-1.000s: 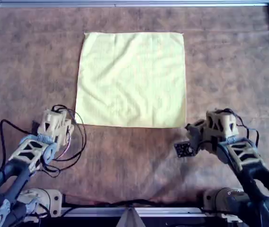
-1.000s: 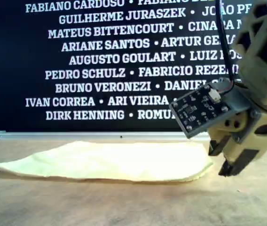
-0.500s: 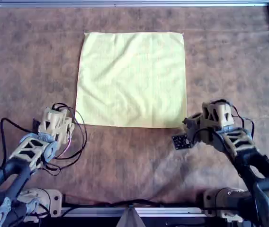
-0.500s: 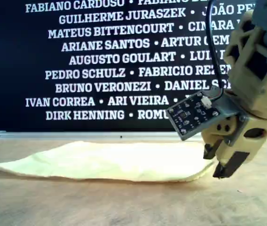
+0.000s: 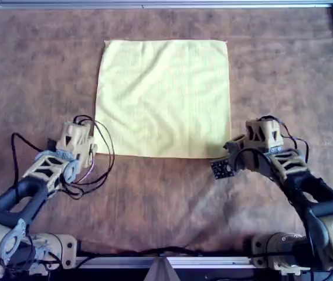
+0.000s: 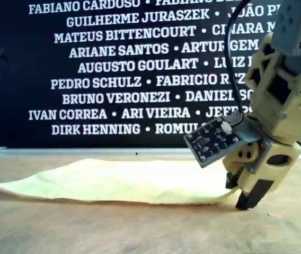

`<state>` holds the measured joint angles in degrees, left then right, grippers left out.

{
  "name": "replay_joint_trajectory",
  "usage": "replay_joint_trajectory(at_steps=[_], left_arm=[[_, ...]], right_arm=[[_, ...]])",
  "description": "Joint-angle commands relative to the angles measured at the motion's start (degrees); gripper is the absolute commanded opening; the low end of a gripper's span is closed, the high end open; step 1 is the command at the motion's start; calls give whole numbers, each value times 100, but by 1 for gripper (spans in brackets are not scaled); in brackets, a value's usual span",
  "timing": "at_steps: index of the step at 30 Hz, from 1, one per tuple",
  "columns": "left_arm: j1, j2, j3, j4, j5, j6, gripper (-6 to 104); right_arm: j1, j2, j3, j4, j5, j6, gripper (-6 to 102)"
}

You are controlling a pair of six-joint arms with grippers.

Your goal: Fold a cloth

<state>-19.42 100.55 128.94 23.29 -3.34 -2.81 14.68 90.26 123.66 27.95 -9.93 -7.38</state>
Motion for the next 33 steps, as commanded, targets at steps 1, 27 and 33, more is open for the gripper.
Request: replay_joint_trajectory(at_steps=[1, 27, 33], left_arm=[[-141, 26, -413, -97, 26, 44, 74], [-668, -281, -993, -202, 26, 35, 7], [-659, -281, -1028, -193, 18, -44, -1]], right_arm=[[35, 35, -360, 9, -35, -26, 59], [35, -308, -738, 9, -35, 70, 17], [26, -185, -721, 9, -35, 70, 0]])
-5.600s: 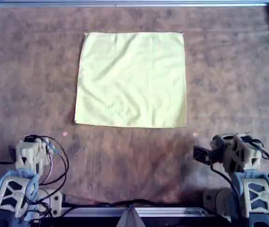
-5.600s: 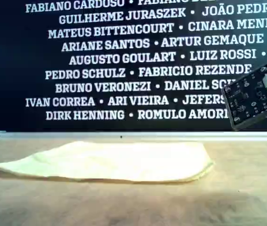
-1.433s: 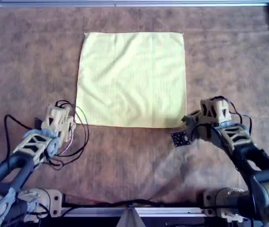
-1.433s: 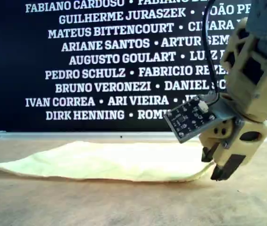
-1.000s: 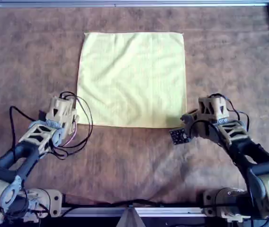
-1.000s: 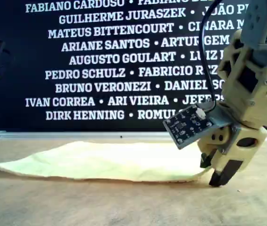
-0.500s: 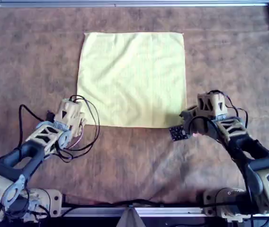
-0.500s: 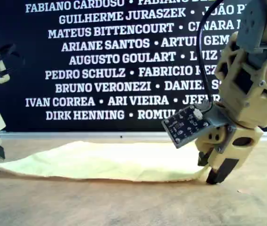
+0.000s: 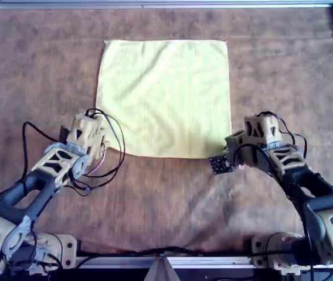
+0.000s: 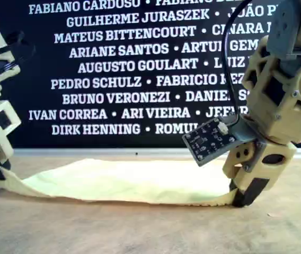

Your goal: Fold a cloth

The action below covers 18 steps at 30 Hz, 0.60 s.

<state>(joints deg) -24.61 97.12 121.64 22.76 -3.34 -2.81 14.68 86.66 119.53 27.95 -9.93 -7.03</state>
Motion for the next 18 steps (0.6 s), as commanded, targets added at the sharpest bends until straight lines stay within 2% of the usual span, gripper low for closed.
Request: replay_joint_trajectory(at_steps=[1, 15, 18], left_arm=[[-141, 62, -299, -141, 18, -44, -1], [-167, 185, 26, -35, 26, 35, -1], [-352, 281, 475, -35, 26, 35, -1]], right_arm=[[26, 220, -308, 9, -35, 35, -1], [18, 826, 79, 316, -35, 44, -2], [35, 1626, 422, 606, -35, 44, -2]])
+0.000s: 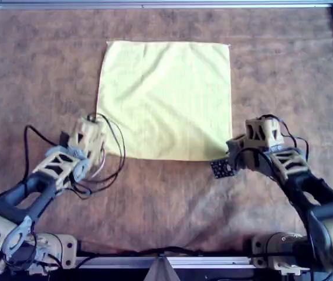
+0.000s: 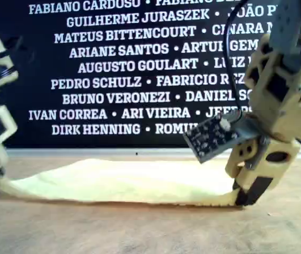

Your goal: Fold a cloth

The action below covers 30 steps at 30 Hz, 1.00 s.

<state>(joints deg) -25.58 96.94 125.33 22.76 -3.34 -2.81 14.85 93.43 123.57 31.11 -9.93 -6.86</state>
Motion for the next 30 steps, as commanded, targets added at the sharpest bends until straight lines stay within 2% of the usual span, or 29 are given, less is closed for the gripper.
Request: replay_joint_trajectory(at_steps=[1, 5, 11, 15, 22, 24, 26, 30], left_arm=[[-316, 343, 229, -35, 26, 35, -1], [-536, 694, 624, -35, 18, 35, -1], [-536, 1187, 879, -26, -18, 44, -1], [-475, 1187, 791, -44, -62, 44, -1], [-431, 1072, 88, -176, -79, 53, -1], [-299, 1028, -281, -193, -53, 62, -1], [-141, 861, -677, -202, 9, 167, -1], [97, 176, -1582, -202, 9, 659, -1]], right_arm=[[26, 1187, 176, 343, -35, 26, -2], [18, 1846, 738, 369, -35, -44, -2], [18, 2013, 1099, 264, -35, -62, -2], [18, 1995, 967, 176, -35, 9, -2], [-70, 1898, 932, -1283, 62, 18, -2], [-79, 1767, 914, -1767, 62, 18, -2], [-105, 1652, 896, -2268, 70, 18, -2], [-105, 1424, 905, -3437, 70, 26, -2]])
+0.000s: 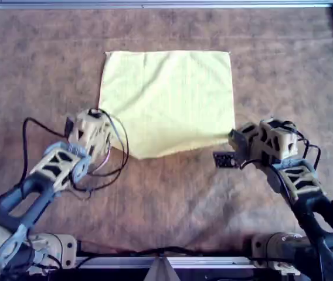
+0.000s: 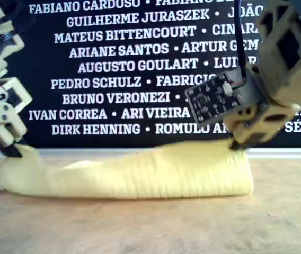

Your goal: Fold a cloth

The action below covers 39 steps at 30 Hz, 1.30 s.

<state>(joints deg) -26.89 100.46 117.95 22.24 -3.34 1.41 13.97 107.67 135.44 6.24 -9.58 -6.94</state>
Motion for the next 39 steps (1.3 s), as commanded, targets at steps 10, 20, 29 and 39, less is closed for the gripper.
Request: replay_joint_trajectory(at_steps=[10, 20, 29, 39], left_arm=[[765, -1898, -3032, -149, 9, 439, -1], [1002, -4017, -5678, -149, 18, 439, -1], [1072, -5537, -7726, -149, -79, 439, -1], [1283, -6135, -8490, -149, -79, 439, -1]], right_arm=[[-97, -1934, -1811, -2716, 35, -44, -2], [-334, -4474, -4992, -2663, 35, 26, -2], [-343, -6126, -6653, -2742, 35, -53, -2], [-334, -6776, -7673, -2751, 35, -53, -2]])
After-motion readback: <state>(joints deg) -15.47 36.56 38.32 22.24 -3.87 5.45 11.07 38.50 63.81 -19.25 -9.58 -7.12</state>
